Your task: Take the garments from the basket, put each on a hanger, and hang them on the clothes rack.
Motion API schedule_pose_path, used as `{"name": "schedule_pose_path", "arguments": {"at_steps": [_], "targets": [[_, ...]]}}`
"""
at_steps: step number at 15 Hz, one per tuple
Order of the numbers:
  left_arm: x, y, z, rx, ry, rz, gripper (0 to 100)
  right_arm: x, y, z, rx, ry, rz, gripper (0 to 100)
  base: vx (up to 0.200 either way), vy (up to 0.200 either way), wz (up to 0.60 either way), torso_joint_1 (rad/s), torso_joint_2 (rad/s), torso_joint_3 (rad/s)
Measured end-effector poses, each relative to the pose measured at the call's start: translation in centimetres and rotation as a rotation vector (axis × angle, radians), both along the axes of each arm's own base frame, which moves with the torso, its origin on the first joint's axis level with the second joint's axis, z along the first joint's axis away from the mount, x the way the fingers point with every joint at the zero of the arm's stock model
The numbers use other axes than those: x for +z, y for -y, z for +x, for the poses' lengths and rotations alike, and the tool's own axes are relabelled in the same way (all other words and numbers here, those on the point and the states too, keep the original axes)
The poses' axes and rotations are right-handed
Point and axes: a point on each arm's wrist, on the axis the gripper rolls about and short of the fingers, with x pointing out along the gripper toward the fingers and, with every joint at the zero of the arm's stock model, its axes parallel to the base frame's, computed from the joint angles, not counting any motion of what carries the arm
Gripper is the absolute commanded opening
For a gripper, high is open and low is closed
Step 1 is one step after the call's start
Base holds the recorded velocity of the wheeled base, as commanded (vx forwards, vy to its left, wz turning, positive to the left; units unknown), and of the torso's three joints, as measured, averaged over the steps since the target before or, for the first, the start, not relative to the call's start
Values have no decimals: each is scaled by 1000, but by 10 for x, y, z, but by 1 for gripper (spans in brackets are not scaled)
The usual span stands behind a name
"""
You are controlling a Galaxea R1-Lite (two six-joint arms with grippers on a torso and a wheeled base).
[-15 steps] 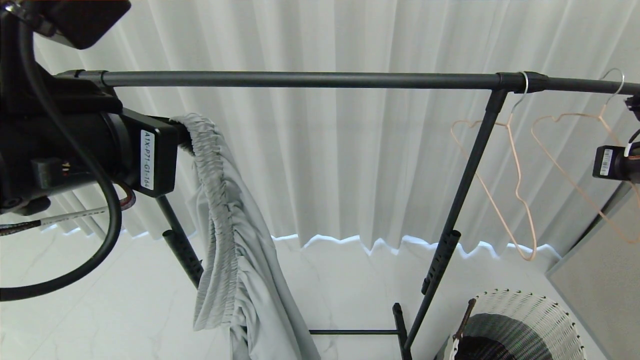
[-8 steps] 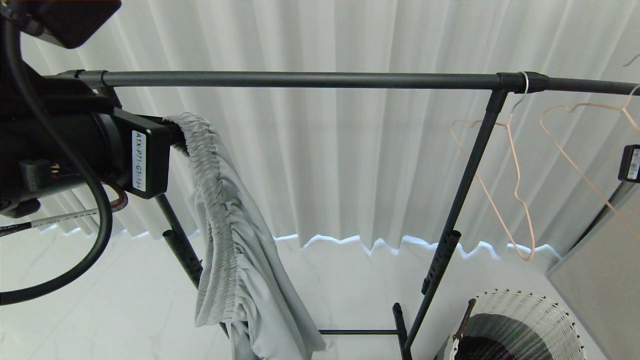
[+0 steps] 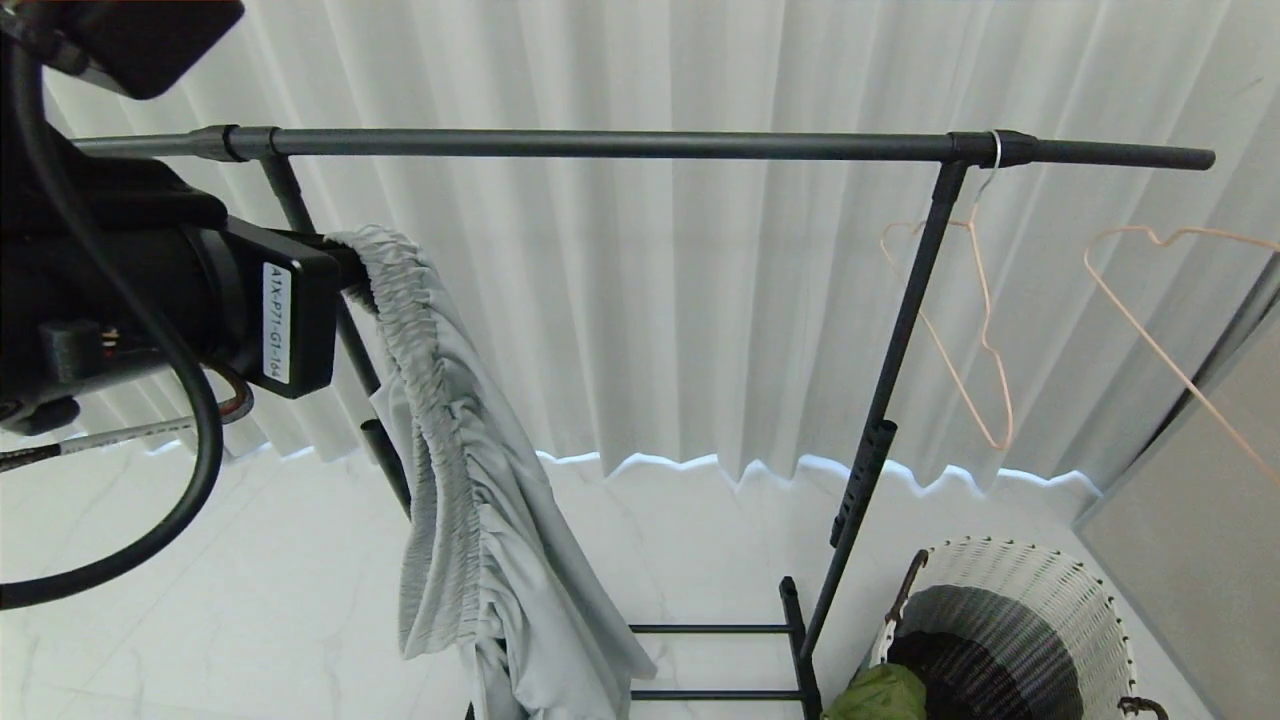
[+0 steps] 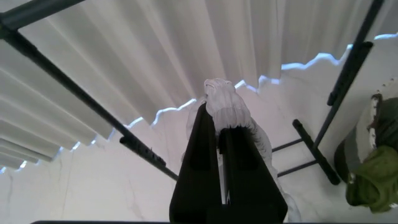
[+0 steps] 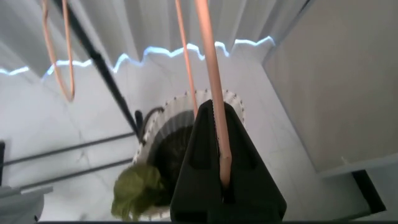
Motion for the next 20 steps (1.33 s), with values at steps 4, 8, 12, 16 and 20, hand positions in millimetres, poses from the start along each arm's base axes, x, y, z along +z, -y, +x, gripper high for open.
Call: {"name": "schedule_pose_path", "arguments": {"at_steps": [4, 8, 12, 16, 20], "targets": [[-9, -4, -1, 10, -20, 20, 0, -5, -4, -20, 35, 18, -2, 0, -150, 0, 0, 2, 1, 2], [-14, -8, -2, 27, -18, 18, 0, 2, -12, -31, 120, 89, 11, 0, 0, 0, 0, 0, 0, 0], [-15, -9, 0, 49, -16, 26, 0, 9, -27, -38, 277, 156, 26, 0, 0, 0, 0, 0, 0, 0], [-16, -8, 2, 71, -12, 53, 0, 9, -42, -45, 419, 164, -17, 0, 0, 200, 0, 1, 4, 2], [-16, -8, 2, 72, -14, 55, 0, 1, -48, -47, 487, 138, -58, 0, 0, 200, 0, 4, 2, 2]]}}
